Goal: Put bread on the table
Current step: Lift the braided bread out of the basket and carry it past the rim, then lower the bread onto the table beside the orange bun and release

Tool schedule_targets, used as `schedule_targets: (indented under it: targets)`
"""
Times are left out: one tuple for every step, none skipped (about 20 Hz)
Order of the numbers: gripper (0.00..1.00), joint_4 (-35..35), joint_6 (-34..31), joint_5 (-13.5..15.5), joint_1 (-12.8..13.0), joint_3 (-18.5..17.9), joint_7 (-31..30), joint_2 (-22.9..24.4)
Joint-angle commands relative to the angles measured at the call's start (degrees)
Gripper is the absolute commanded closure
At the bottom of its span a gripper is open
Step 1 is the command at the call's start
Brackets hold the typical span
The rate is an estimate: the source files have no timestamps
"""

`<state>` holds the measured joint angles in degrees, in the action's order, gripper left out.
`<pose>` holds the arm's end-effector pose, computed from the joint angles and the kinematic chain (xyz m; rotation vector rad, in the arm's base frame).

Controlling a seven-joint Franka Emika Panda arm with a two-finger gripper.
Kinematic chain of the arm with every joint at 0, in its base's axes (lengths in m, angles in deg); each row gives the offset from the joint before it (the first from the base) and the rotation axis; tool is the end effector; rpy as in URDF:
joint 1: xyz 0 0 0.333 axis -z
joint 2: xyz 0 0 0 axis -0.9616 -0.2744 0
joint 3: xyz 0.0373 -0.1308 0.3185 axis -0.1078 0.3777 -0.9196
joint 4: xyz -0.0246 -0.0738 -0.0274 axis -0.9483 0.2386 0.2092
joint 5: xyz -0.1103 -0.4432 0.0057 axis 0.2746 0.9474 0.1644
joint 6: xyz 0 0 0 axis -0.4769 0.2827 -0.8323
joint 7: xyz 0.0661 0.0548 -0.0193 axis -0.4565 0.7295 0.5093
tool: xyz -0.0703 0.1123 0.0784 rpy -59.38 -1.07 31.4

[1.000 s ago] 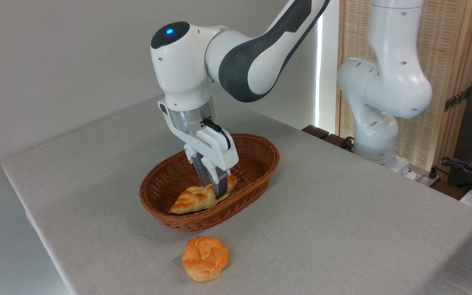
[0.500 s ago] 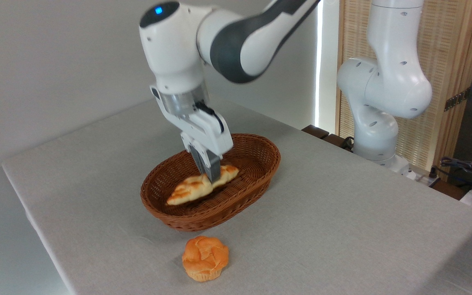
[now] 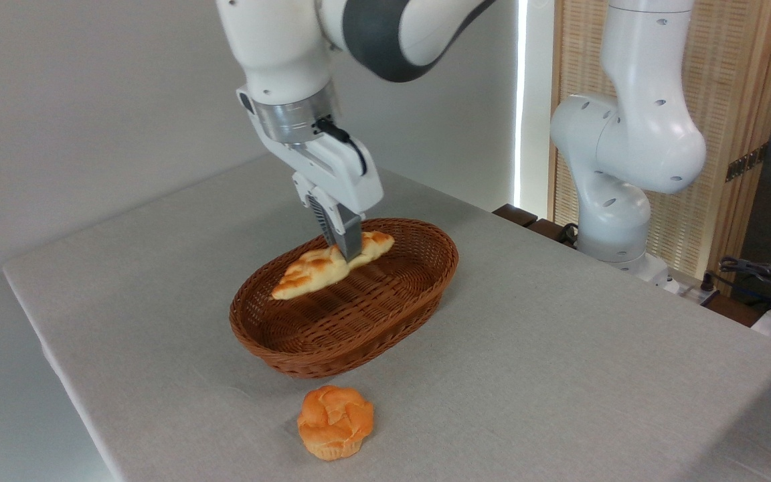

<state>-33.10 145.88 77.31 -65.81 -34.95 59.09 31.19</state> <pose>0.5489 -0.0709 0.4882 2.7134 -1.1872 -0.1424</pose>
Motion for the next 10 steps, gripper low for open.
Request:
schedule_targets:
  targets:
    - [0.94,0.4,-3.7,-5.9,-0.1,-4.9,8.8,3.4]
    - [0.93,0.3,-3.9,-8.5,-0.1,-6.2,10.6,3.5]
    - [0.92,0.0,-4.1,-10.0,-0.1,-7.8,12.6,3.5]
    - [0.88,-0.9,-4.4,-10.4,-0.2,-9.2,15.0,3.3]
    - [0.87,-2.3,-4.5,-10.4,-0.2,-11.3,17.8,3.3]
    - [0.83,-3.7,-4.4,-10.4,-0.3,-13.3,20.3,2.9]
    - [0.81,-5.0,-3.7,-10.4,-0.3,-14.6,21.6,2.5]
    - [0.79,-5.8,-3.0,-10.4,-0.3,-15.6,21.8,2.0]
    - [0.74,-6.1,-2.3,-10.4,-0.3,-15.8,21.9,1.4]
    - [0.58,-6.6,-1.3,-10.4,-0.3,-15.9,21.8,1.1]
